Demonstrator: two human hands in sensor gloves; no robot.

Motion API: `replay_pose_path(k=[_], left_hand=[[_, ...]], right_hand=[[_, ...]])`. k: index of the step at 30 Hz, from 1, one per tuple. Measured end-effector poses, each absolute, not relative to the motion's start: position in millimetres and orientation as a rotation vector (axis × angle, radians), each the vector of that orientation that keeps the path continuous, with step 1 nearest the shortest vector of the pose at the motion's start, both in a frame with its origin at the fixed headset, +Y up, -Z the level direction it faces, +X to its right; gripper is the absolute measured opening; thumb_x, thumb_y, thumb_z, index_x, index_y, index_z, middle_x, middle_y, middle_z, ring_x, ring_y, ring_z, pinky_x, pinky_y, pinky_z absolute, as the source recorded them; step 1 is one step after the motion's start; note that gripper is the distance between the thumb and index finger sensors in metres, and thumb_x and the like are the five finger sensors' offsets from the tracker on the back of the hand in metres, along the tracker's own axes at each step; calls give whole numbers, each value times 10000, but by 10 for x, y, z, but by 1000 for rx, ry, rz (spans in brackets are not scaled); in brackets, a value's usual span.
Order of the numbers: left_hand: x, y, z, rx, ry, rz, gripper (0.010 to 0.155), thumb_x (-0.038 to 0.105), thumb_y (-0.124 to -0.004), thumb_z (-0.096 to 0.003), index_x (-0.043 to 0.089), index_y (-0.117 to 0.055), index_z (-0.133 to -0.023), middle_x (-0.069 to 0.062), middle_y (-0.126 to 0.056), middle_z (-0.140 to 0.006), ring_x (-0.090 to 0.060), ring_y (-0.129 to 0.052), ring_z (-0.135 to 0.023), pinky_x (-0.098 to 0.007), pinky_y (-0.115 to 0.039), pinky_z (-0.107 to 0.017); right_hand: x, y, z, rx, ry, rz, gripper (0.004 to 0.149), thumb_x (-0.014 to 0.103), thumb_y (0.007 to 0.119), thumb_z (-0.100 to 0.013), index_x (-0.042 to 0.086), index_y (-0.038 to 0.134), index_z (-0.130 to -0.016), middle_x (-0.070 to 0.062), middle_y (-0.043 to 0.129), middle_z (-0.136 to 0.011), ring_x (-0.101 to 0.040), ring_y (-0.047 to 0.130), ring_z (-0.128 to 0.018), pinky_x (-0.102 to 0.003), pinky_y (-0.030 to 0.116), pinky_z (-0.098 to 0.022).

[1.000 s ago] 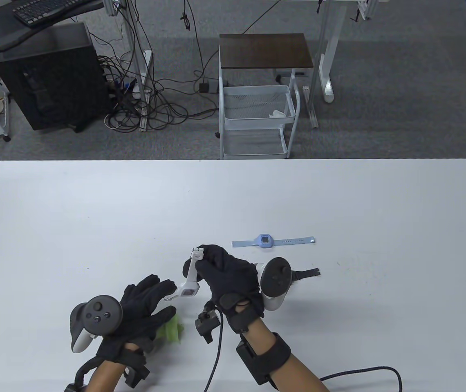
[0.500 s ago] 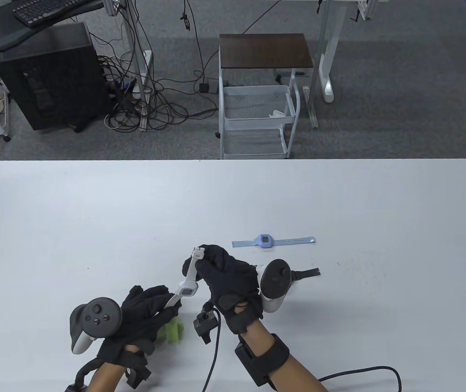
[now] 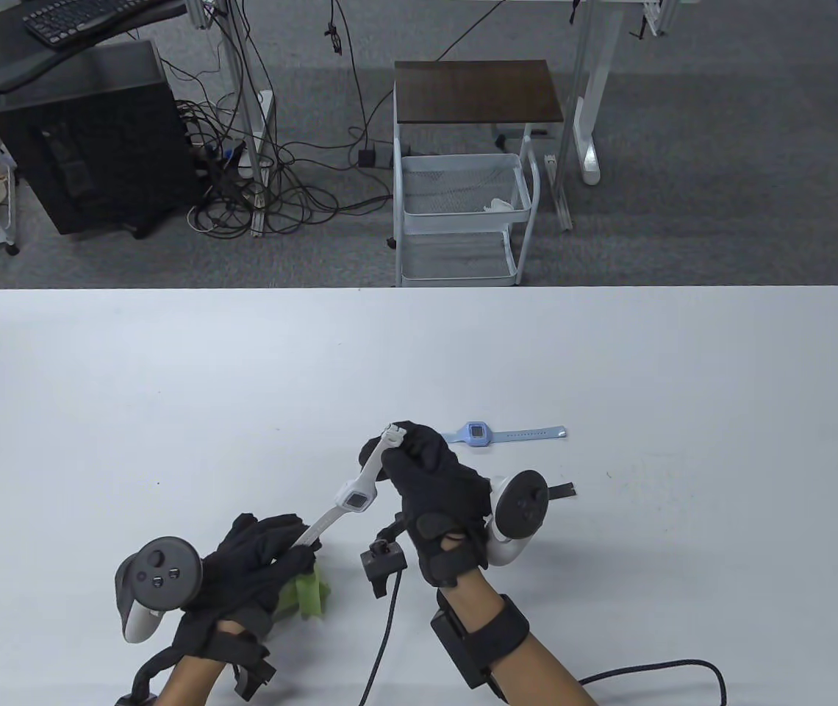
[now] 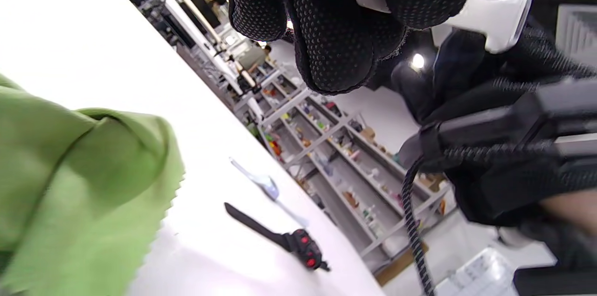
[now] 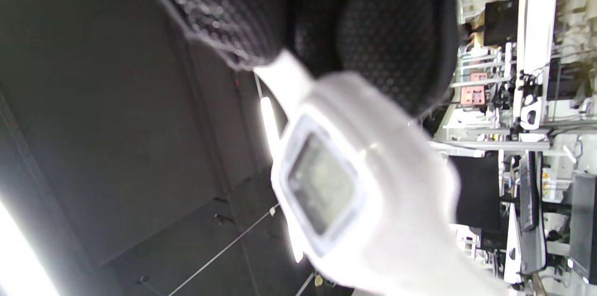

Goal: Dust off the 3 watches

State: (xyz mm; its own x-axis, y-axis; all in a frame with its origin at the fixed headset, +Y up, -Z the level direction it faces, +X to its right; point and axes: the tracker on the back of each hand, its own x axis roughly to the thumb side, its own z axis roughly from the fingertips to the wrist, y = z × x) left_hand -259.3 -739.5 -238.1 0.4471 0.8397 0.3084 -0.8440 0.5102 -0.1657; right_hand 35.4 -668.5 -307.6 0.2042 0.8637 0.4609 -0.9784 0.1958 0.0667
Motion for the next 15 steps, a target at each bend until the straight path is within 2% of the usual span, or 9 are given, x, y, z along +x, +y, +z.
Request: replay_pose_path(k=[3,11,13,15], left_hand=[[-2644,-7336,-2385,43,-361,1094,440,546,-720,-562,283,-786,-909,115,-947,-790,-212,-741,-1043,-680,-361,-776],[-2757,-7160,-2416,72,-338,1252,447,558,-729,-566,265,-783,-900,106,-930,-800,-230,-714,-1058,-682,-360,-776],[-2782,-7105,-2430,66,-329,1268,451,559,-733,-567,261,-769,-904,102,-913,-821,-236,-698,-1067,-680,-364,-777],[-2820,-7046,-2449,65,-320,1287,451,562,-747,-562,262,-770,-899,104,-911,-823,-237,-701,-1066,-677,-375,-778]], right_hand=[[465,-6716,-3091,352,-344,1317,532,326,877,-371,50,741,-805,-74,1011,-609,-266,1020,-401,-660,604,-520],[718,-6851,-3028,361,-302,1381,629,311,895,-353,-4,674,-850,-69,985,-612,-268,996,-391,-669,585,-519],[743,-6894,-3001,379,-276,1408,611,316,892,-355,19,689,-849,-66,987,-608,-262,992,-384,-669,587,-517],[762,-6945,-2969,402,-241,1434,523,327,886,-365,89,755,-812,-68,1001,-598,-254,997,-375,-673,591,-515]])
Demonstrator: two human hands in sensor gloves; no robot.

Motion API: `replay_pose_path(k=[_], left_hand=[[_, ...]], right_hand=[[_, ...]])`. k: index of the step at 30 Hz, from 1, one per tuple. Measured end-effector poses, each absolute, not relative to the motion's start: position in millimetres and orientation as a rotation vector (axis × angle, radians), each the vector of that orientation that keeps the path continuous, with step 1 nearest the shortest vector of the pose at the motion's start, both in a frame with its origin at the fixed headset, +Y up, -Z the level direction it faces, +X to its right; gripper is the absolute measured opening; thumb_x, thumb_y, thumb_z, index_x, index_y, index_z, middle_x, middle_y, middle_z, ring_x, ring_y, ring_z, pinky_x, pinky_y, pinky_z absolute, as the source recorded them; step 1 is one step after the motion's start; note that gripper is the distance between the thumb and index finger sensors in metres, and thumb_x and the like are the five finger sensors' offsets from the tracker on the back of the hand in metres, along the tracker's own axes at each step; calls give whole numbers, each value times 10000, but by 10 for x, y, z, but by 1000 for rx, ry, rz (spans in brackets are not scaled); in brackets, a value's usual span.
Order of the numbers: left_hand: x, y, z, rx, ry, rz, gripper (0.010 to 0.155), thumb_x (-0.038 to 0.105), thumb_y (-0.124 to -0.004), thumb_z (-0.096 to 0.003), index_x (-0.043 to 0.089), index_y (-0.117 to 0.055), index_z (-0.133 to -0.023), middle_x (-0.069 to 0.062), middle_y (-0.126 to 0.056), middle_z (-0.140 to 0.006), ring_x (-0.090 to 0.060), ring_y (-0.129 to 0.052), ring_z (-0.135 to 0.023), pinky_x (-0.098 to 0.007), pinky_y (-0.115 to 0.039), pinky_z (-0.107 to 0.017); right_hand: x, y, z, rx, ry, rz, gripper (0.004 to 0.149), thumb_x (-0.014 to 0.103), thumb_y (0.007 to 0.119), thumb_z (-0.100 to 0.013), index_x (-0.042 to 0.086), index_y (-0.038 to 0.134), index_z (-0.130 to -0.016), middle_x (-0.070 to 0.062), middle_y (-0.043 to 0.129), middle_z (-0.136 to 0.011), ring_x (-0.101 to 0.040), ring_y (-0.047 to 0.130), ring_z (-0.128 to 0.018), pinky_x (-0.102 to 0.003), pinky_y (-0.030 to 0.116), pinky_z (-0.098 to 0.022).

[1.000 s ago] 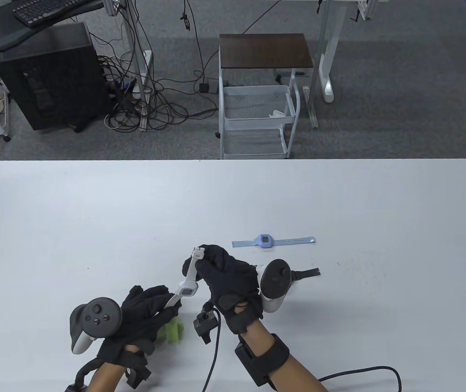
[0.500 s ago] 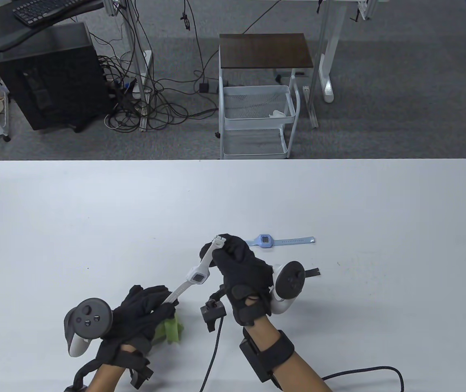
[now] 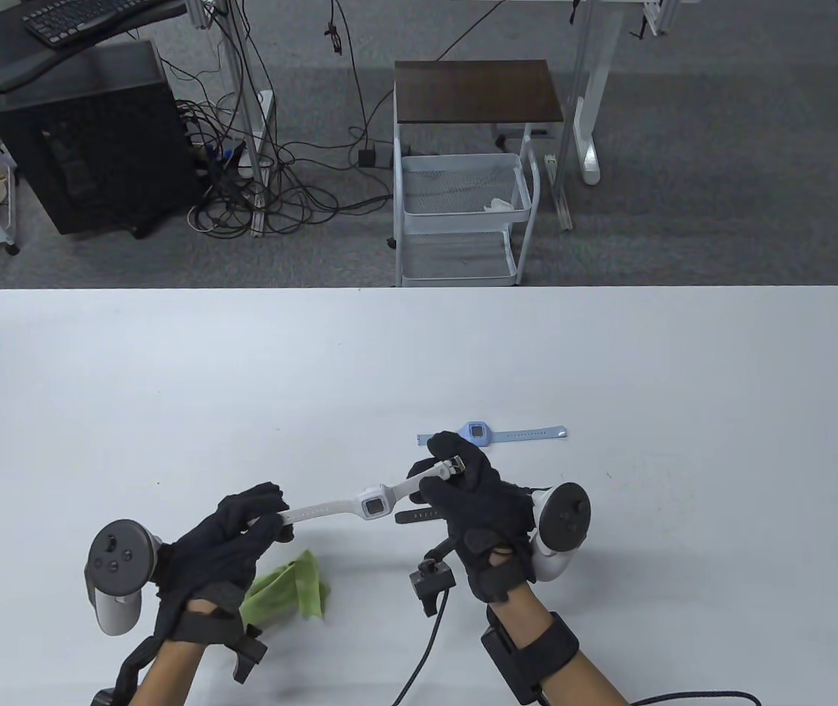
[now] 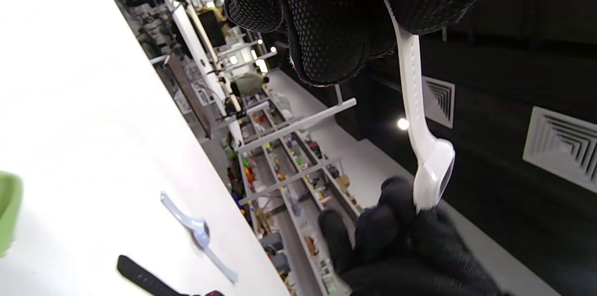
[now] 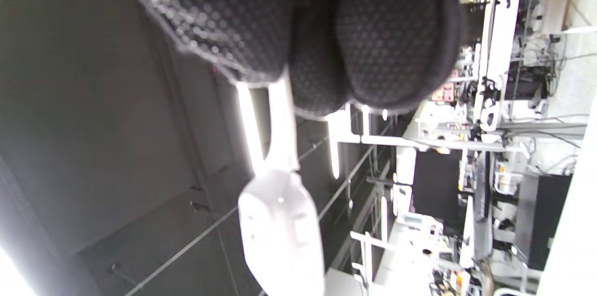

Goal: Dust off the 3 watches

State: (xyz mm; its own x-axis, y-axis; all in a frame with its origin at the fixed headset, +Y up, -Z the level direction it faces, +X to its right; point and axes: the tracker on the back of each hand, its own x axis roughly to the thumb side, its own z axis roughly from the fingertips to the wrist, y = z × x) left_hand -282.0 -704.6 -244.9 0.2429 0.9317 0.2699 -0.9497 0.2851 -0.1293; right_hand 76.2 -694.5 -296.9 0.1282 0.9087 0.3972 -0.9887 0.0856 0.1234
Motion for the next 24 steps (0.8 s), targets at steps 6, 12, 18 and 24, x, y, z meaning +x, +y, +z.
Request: replay_pose_path(k=[6,12,18,24], left_hand=[[-2942,-6892,-2512,42,-288,1354,454,578,-780,-550,267,-789,-880,112,-930,-805,-214,-746,-1043,-656,-430,-781],[-3014,-6774,-2568,111,-256,1362,449,590,-790,-542,289,-802,-875,126,-949,-813,-181,-773,-1033,-628,-458,-793],[-2905,-6597,-2601,193,-270,1302,447,597,-795,-532,287,-824,-853,127,-974,-774,-156,-825,-994,-603,-500,-792],[-2722,-6429,-2629,224,-330,1184,446,597,-791,-529,280,-834,-839,118,-983,-727,-140,-864,-959,-588,-532,-788]], right_hand=[[749,-7141,-2869,469,-189,1495,379,358,887,-376,184,858,-712,-52,1047,-551,-247,1026,-352,-689,596,-509],[581,-7363,-2793,542,3,1621,398,397,891,-374,142,886,-679,-53,1083,-505,-254,1054,-327,-694,596,-501],[211,-7512,-2633,695,188,1755,408,411,871,-385,121,903,-670,-83,1095,-507,-283,1063,-336,-697,598,-492],[-102,-7491,-2494,832,216,1863,402,401,854,-389,128,902,-680,-92,1087,-527,-294,1055,-351,-697,597,-490]])
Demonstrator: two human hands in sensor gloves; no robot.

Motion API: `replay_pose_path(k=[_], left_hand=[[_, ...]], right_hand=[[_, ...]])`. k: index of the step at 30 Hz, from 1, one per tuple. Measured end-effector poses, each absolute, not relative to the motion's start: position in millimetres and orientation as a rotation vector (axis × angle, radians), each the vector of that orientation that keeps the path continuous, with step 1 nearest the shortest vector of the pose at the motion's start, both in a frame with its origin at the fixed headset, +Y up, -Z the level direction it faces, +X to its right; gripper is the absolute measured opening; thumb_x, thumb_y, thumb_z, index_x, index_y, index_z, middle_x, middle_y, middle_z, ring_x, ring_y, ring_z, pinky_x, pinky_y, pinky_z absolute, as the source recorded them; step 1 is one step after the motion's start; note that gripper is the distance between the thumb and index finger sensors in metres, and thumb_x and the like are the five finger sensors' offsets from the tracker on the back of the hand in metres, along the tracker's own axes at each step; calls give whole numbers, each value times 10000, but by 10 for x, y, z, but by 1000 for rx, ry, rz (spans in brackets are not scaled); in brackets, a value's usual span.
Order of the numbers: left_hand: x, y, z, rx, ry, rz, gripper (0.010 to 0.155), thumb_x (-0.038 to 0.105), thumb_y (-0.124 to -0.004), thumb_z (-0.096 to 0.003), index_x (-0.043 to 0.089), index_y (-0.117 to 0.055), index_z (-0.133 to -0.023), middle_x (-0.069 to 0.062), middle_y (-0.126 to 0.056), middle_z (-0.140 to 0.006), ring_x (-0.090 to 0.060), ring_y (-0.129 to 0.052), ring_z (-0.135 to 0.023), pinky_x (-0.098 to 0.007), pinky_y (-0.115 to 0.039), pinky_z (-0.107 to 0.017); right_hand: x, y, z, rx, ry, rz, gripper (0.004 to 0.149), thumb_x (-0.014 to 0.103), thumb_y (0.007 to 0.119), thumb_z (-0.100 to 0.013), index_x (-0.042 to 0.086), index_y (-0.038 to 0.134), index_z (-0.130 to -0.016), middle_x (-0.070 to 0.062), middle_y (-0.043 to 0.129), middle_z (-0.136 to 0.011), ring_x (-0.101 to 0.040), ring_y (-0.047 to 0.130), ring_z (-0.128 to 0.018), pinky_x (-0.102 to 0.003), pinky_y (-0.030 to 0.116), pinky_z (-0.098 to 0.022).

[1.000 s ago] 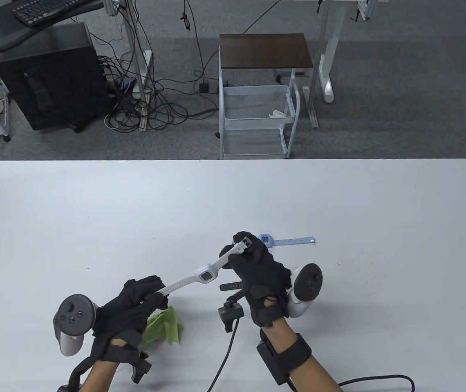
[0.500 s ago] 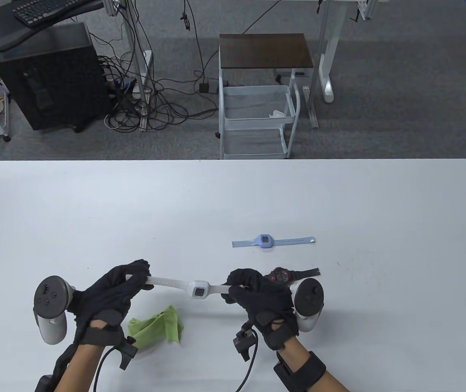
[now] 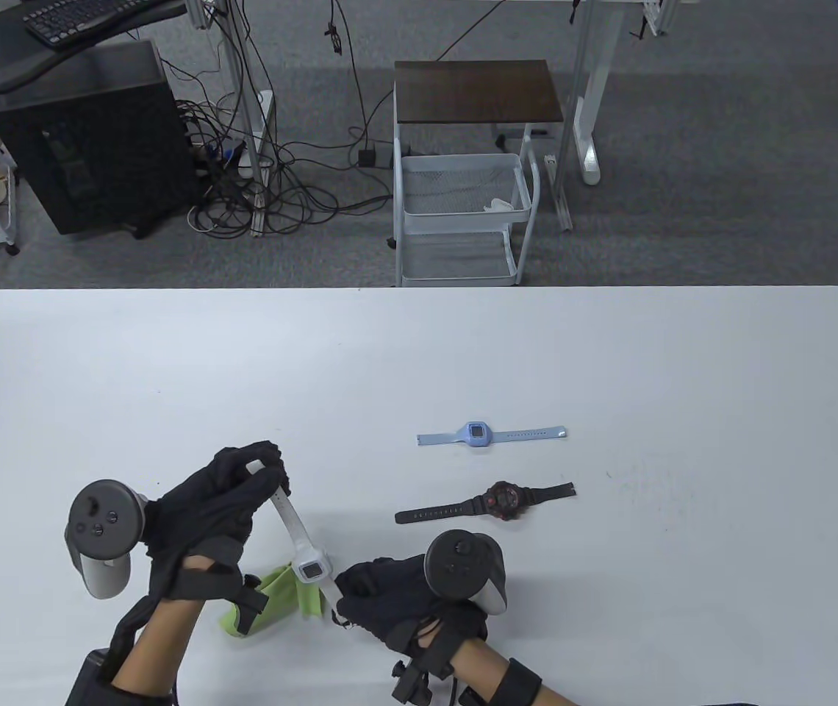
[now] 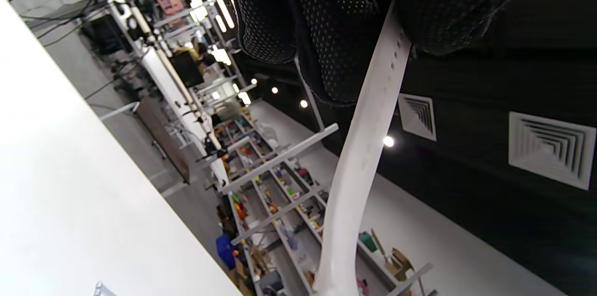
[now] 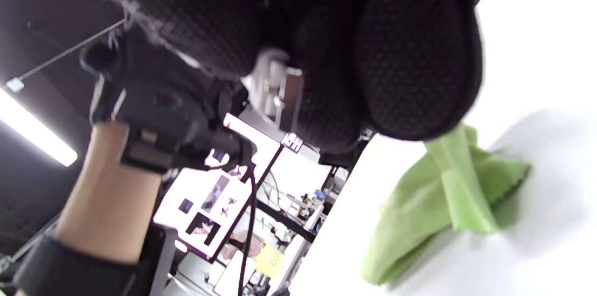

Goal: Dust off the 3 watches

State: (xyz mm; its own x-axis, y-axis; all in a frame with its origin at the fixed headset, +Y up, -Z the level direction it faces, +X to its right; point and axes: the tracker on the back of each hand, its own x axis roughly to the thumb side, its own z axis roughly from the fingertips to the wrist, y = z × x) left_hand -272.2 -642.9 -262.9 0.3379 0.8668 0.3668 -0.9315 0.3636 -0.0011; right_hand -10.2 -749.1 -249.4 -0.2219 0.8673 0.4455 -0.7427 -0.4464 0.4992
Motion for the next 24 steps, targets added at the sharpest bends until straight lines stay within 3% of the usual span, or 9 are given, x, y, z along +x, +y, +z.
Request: replay_pose_path(k=[10,17,24], left_hand=[[-2685,-6400,-2653,288,-384,1121,437,595,-786,-533,273,-838,-825,113,-989,-688,-125,-902,-917,-579,-560,-782],[-2619,-6212,-2717,316,-455,1032,437,591,-781,-537,266,-836,-823,123,-1000,-658,-120,-928,-888,-570,-580,-776],[-2558,-6137,-2748,293,-507,1053,439,588,-778,-539,260,-834,-824,114,-998,-658,-127,-929,-884,-572,-582,-773]], right_hand=[[-102,-7564,-2518,778,172,1878,402,390,844,-398,131,886,-702,-106,1068,-552,-314,1037,-372,-705,578,-492],[-68,-7540,-2567,741,113,1853,403,394,844,-402,146,882,-717,-107,1062,-566,-320,1029,-386,-712,566,-498],[37,-7570,-2667,710,93,1817,476,392,840,-416,109,814,-799,-154,997,-679,-384,970,-500,-744,505,-513]])
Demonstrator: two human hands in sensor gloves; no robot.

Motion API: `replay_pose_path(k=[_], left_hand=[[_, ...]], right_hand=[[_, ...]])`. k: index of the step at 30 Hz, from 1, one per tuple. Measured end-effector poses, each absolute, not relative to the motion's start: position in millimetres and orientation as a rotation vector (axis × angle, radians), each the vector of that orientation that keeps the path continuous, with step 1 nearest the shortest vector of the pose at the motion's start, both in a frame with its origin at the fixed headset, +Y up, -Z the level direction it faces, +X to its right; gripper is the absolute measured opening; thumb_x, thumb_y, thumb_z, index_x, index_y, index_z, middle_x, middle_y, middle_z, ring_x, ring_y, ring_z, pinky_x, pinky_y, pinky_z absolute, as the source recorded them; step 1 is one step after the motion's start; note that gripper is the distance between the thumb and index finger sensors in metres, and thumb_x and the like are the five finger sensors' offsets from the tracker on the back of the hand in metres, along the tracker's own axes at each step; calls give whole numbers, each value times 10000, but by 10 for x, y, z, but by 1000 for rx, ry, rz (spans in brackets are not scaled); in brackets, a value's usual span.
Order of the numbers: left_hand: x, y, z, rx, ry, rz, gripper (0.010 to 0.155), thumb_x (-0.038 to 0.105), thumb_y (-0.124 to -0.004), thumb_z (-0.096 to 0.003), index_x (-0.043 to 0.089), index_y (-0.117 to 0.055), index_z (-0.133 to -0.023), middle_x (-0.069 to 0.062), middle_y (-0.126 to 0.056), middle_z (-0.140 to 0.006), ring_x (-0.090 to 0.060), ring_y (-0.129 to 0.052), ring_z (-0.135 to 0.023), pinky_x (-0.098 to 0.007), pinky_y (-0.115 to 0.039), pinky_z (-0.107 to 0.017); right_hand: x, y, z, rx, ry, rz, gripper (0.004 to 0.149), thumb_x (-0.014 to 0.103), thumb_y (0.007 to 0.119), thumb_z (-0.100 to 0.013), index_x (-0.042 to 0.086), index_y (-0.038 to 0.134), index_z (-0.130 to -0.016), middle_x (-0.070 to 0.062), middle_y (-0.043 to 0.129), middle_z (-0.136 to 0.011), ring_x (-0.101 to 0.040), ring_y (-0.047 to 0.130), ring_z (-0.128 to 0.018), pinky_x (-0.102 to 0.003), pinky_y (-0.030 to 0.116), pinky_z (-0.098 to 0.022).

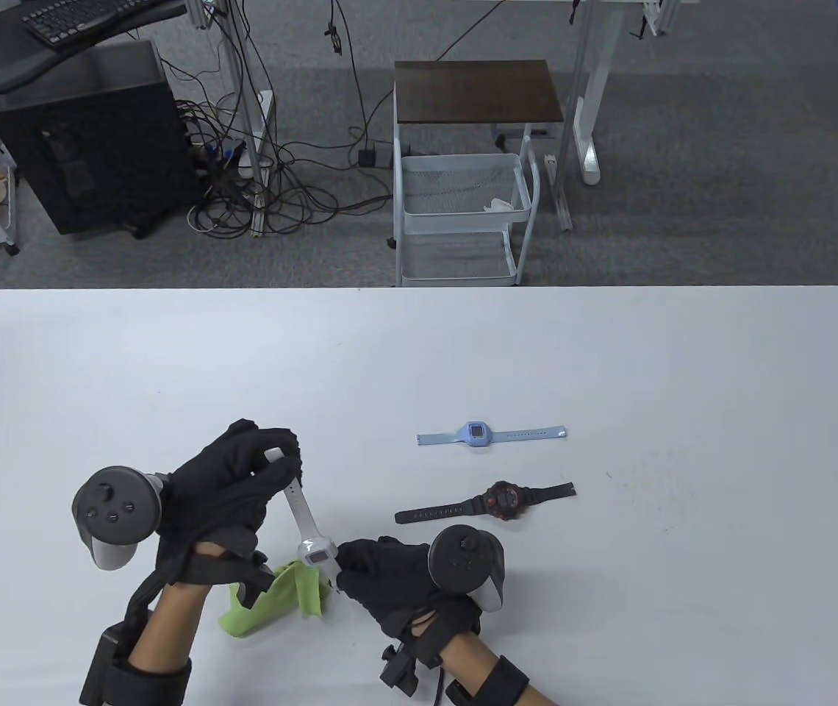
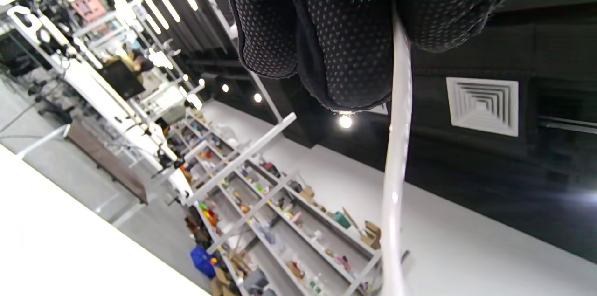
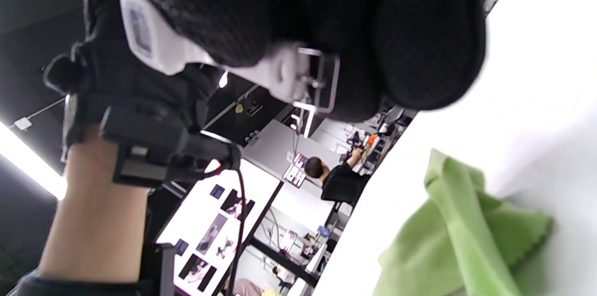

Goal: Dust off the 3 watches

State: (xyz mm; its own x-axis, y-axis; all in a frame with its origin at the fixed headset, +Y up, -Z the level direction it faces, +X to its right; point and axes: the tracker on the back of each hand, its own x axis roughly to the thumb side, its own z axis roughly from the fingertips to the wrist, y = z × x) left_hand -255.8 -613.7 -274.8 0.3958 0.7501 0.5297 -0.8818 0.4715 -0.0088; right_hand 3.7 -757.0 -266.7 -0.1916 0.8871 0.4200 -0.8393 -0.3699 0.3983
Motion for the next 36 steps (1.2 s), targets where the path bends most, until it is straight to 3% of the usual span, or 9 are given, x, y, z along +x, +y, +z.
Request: replay_pose_path(k=[7,12,18,30,36], left_hand=[[-2586,-6027,-2794,302,-516,1024,440,587,-780,-538,256,-836,-822,110,-998,-654,-133,-934,-875,-575,-583,-769],[-2688,-5994,-2789,312,-489,1012,440,589,-779,-537,256,-837,-820,118,-998,-652,-132,-937,-873,-574,-586,-768],[-2788,-5987,-2801,309,-472,1041,440,586,-781,-539,250,-840,-816,116,-1003,-639,-133,-944,-862,-574,-591,-764],[-2887,-5968,-2808,299,-457,1070,440,584,-778,-543,247,-837,-820,113,-1000,-643,-137,-944,-860,-575,-589,-763],[-2855,-5981,-2818,289,-468,1077,438,582,-776,-545,247,-837,-820,105,-1001,-642,-141,-946,-857,-579,-590,-760]], right_hand=[[74,-7591,-2788,786,56,1998,623,395,876,-401,69,694,-900,-222,856,-831,-491,814,-696,-773,418,-529],[-93,-7686,-2786,846,188,2185,753,513,871,-395,44,645,-938,-284,720,-921,-555,658,-788,-793,323,-527],[-307,-7780,-2870,836,336,2310,821,563,869,-380,27,624,-951,-328,598,-979,-615,499,-863,-792,265,-534],[-681,-7876,-3141,849,508,2422,782,505,895,-363,221,586,-1023,-293,457,-1060,-581,371,-934,-785,163,-555],[-798,-7899,-3172,882,553,2438,668,450,903,-360,258,707,-970,-271,451,-1071,-563,361,-949,-783,145,-561]])
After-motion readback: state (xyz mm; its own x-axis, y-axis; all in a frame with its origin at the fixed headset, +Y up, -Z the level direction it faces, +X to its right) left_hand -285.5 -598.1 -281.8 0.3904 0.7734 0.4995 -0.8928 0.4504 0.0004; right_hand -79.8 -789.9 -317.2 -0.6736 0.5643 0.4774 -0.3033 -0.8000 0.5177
